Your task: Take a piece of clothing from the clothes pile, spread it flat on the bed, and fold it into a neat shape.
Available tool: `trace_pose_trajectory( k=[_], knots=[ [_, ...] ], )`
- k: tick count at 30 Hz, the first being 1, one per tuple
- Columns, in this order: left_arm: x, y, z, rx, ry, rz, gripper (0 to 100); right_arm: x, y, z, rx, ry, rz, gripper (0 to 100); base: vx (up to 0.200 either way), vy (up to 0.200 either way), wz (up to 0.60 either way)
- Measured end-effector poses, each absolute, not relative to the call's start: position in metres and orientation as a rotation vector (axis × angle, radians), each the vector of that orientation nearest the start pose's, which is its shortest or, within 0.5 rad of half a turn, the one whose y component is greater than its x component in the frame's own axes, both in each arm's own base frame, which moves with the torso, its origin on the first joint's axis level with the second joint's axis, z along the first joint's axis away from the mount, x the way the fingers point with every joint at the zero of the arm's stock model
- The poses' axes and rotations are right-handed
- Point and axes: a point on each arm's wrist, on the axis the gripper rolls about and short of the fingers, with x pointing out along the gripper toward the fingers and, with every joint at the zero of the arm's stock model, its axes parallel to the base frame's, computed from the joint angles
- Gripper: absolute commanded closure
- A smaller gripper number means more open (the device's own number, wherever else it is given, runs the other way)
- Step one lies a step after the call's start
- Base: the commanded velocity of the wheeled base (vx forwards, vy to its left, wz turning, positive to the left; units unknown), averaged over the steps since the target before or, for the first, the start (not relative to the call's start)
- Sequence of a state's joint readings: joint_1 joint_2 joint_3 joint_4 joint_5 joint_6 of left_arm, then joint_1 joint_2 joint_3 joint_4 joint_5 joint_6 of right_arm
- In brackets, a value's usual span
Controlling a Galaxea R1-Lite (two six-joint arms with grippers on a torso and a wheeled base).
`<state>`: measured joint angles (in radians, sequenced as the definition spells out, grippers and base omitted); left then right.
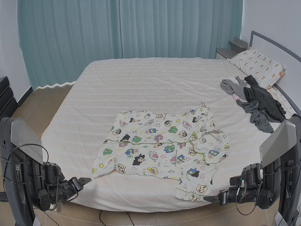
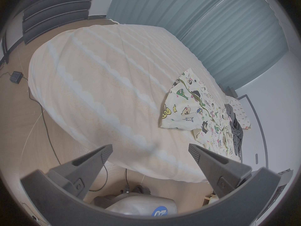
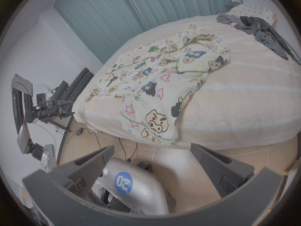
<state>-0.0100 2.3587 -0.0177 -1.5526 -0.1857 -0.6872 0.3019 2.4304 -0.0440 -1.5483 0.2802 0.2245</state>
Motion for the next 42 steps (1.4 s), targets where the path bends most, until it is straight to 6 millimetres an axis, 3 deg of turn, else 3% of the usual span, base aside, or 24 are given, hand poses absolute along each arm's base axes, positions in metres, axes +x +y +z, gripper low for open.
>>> trace_pose_trajectory(
  k=[12, 30, 31, 42],
  knots=[
    [0.217, -0.008, -0.04, -0.704, 0.824, 0.097, 0, 0.239, 0.112, -0.082, 0.115, 0.838, 0.446, 0, 0.0, 0.0, 0.0],
    [0.217, -0.009, -0.04, -0.702, 0.827, 0.099, 0, 0.25, 0.121, -0.091, 0.043, 0.849, 0.329, 0, 0.0, 0.0, 0.0],
    [0.217, -0.008, -0.041, -0.702, 0.827, 0.1, 0, 0.25, 0.122, -0.091, 0.04, 0.852, 0.331, 100, 0.0, 0.0, 0.0],
    [0.217, -0.009, -0.041, -0.689, 0.82, 0.12, 0, 0.246, 0.128, -0.088, 0.036, 0.853, 0.356, 100, 0.0, 0.0, 0.0]
  ],
)
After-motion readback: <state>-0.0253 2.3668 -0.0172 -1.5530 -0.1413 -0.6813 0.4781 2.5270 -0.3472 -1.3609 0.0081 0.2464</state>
